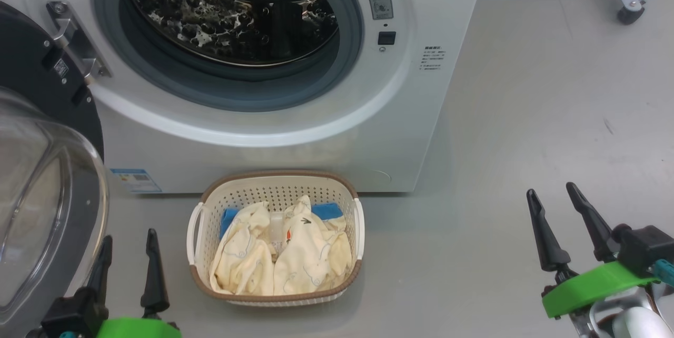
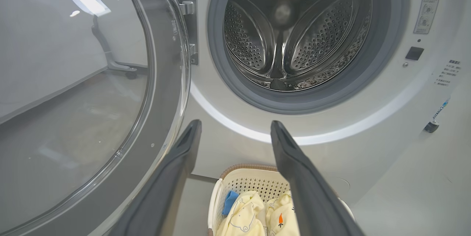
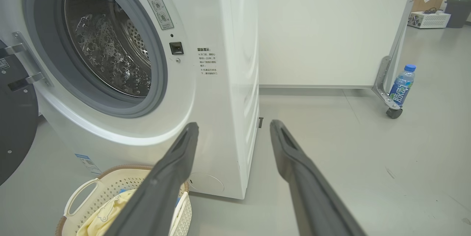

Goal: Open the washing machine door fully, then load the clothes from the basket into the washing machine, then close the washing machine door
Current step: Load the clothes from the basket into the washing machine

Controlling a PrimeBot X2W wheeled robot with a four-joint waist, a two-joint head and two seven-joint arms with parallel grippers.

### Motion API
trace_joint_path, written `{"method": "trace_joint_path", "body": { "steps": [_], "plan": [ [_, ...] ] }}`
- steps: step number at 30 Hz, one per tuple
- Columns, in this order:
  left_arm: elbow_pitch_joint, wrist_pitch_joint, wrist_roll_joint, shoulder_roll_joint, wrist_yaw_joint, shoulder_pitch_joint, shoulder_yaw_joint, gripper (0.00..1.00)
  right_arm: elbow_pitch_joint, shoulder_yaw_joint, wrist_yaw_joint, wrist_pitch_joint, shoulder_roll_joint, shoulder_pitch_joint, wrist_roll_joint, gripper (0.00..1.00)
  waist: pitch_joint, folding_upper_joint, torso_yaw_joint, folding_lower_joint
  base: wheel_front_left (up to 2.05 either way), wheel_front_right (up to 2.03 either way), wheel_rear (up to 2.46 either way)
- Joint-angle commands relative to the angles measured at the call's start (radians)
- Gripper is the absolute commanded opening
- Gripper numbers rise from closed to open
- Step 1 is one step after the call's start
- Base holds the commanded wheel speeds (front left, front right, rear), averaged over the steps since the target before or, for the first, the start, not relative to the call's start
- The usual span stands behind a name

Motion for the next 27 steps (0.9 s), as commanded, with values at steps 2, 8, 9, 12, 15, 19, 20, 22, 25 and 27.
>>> {"method": "trace_joint_path", "body": {
  "steps": [2, 8, 9, 12, 15, 19, 20, 22, 25, 27],
  "plan": [
    [-0.031, -0.014, 0.005, 0.01, -0.009, -0.049, 0.025, 1.0, -0.032, 0.013, 0.0, -0.011, -0.022, -0.029, 0.008, 1.0, 0.016, 0.0, 0.0, 0.0, 0.0, 0.0, 0.0],
    [-0.029, -0.002, 0.011, 0.014, -0.016, -0.116, 0.002, 1.0, -0.036, 0.016, 0.0, -0.013, -0.017, -0.047, 0.014, 1.0, 0.068, 0.0, -0.003, 0.0, 0.0, 0.0, 0.0],
    [-0.028, 0.001, 0.013, 0.015, -0.018, -0.132, -0.002, 1.0, -0.036, 0.017, 0.0, -0.013, -0.016, -0.052, 0.014, 1.0, 0.078, 0.0, -0.005, 0.0, 0.0, 0.0, 0.0],
    [-0.02, 0.011, 0.019, 0.018, -0.022, -0.181, -0.016, 1.0, -0.036, 0.021, 0.0, -0.014, -0.014, -0.068, 0.018, 1.0, 0.111, 0.0, -0.012, 0.0, 0.0, 0.0, 0.0],
    [-0.012, 0.018, 0.02, 0.02, -0.026, -0.217, -0.024, 1.0, -0.039, 0.025, 0.0, -0.014, -0.012, -0.081, 0.018, 1.0, 0.136, 0.0, -0.019, 0.0, 0.0, 0.0, 0.0],
    [0.028, 0.034, 0.018, 0.032, -0.045, -0.327, -0.037, 1.0, -0.048, 0.03, 0.0, -0.015, -0.009, -0.117, 0.02, 1.0, 0.212, 0.0, -0.038, 0.0, 0.0, 0.0, 0.0],
    [0.04, 0.036, 0.018, 0.033, -0.048, -0.35, -0.04, 1.0, -0.049, 0.03, 0.0, -0.015, -0.009, -0.124, 0.02, 1.0, 0.229, 0.0, -0.041, 0.0, 0.0, 0.0, 0.0],
    [0.064, 0.037, 0.017, 0.033, -0.056, -0.4, -0.048, 1.0, -0.054, 0.029, 0.0, -0.016, -0.009, -0.138, 0.019, 1.0, 0.27, 0.0, -0.044, 0.0, 0.0, 0.0, 0.0],
    [0.11, 0.037, 0.019, 0.03, -0.066, -0.473, -0.064, 1.0, -0.062, 0.03, 0.0, -0.016, -0.01, -0.161, 0.017, 1.0, 0.333, 0.0, -0.046, 0.0, 0.0, 0.0, 0.0],
    [0.148, 0.033, 0.016, 0.025, -0.074, -0.52, -0.072, 1.0, -0.068, 0.031, 0.0, -0.016, -0.01, -0.176, 0.015, 1.0, 0.373, 0.0, -0.047, 0.0, 0.0, 0.0, 0.0]
  ]
}}
